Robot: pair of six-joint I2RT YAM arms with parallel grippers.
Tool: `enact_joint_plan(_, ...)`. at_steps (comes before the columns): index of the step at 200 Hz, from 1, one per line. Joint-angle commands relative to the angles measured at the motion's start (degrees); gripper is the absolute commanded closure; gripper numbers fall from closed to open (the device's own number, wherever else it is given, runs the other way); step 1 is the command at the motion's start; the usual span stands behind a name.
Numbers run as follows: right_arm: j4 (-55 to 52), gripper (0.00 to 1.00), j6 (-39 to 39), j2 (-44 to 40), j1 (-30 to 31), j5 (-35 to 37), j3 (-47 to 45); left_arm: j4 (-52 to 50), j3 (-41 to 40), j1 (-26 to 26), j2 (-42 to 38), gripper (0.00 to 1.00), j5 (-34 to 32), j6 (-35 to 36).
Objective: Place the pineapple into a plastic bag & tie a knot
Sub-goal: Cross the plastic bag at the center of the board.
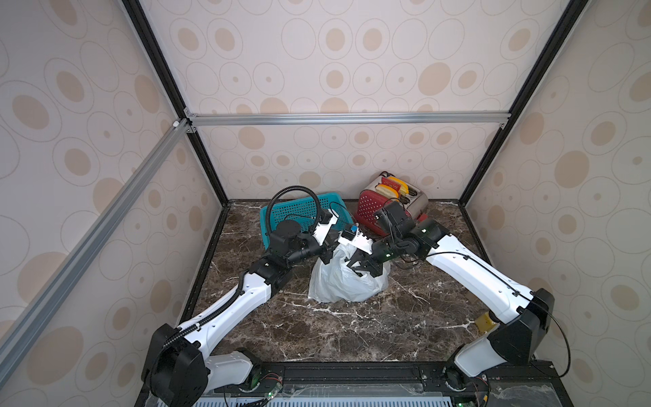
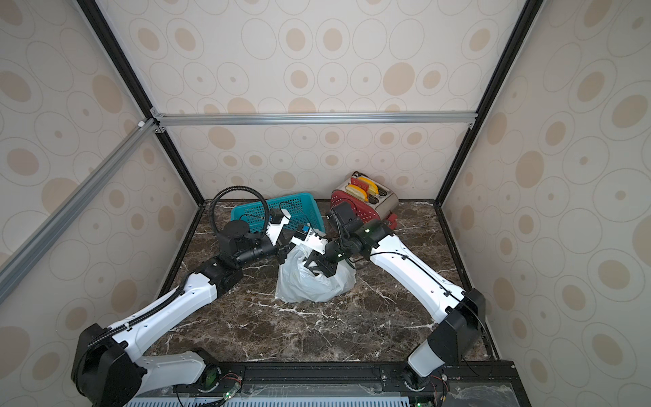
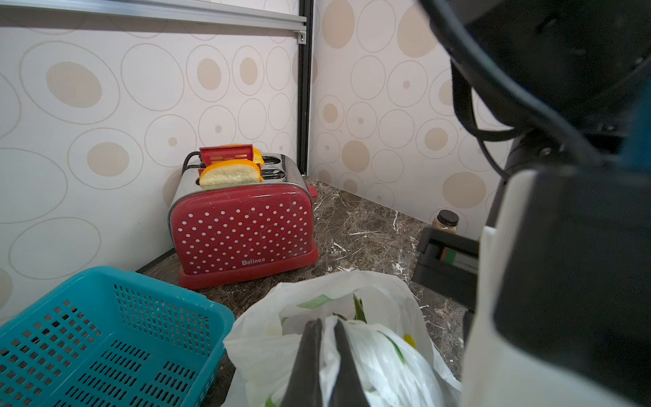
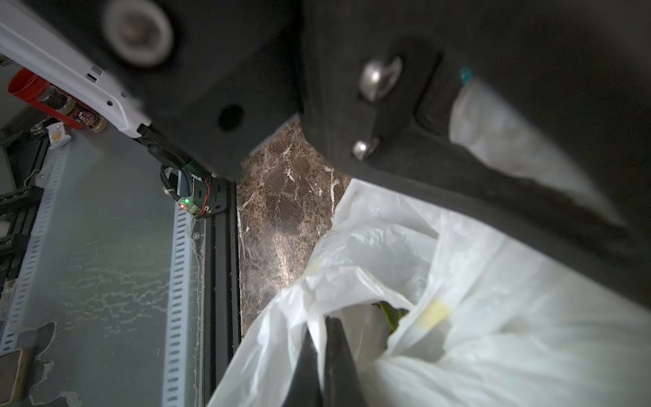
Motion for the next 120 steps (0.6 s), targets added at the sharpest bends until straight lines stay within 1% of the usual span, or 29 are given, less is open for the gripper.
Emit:
enact_joint_plan(1,-0.5,1.00,0.8,1.7,0.7,5.8,-1.1,1.9,3.3,-0.2,0.0,1.00,-0.9,-0.6)
enact_joint_plan(11,0.3,1.00,0.7,1.8,0.7,12.7,-2.4,1.6,3.3,-0.2,-0.2,1.00,-0.9,-0.6)
enact_joint_plan(16,1.1,1.00,1.2,1.8,0.7,17.3,-3.3,1.4,3.3,-0.2,-0.4,1.00,-0.9,-0.6)
enact_joint_plan(35,3.6,1.00,1.3,1.4,0.5,28.4,-5.9,0.3,3.2,-0.2,-1.2,1.00,-0.9,-0.1)
enact_joint_plan(51,5.7,1.00,1.9,1.4,0.4,31.9,-6.5,-0.8,3.2,-0.3,-1.9,1.00,-0.9,0.1)
enact_joint_plan(64,8.1,1.00,3.4,1.1,0.4,31.6,-6.8,-1.8,3.0,-0.3,-2.2,1.00,-1.2,0.4)
enact_joint_plan(83,11.9,1.00,6.5,0.8,0.8,27.7,-7.7,-2.5,2.2,-0.2,-2.5,1.00,-1.9,0.7)
enact_joint_plan(97,16.9,1.00,9.6,-0.1,1.1,26.0,-9.9,-3.8,2.1,-0.1,-2.7,1.00,-3.1,1.8)
enact_joint_plan(107,21.7,1.00,11.9,-0.9,1.1,25.3,-12.2,-4.9,2.1,-0.1,-2.6,0.96,-4.1,3.3)
enact_joint_plan(120,26.6,1.00,14.2,-1.4,1.1,24.6,-14.4,-6.1,2.3,0.3,-2.4,0.85,-5.1,5.2)
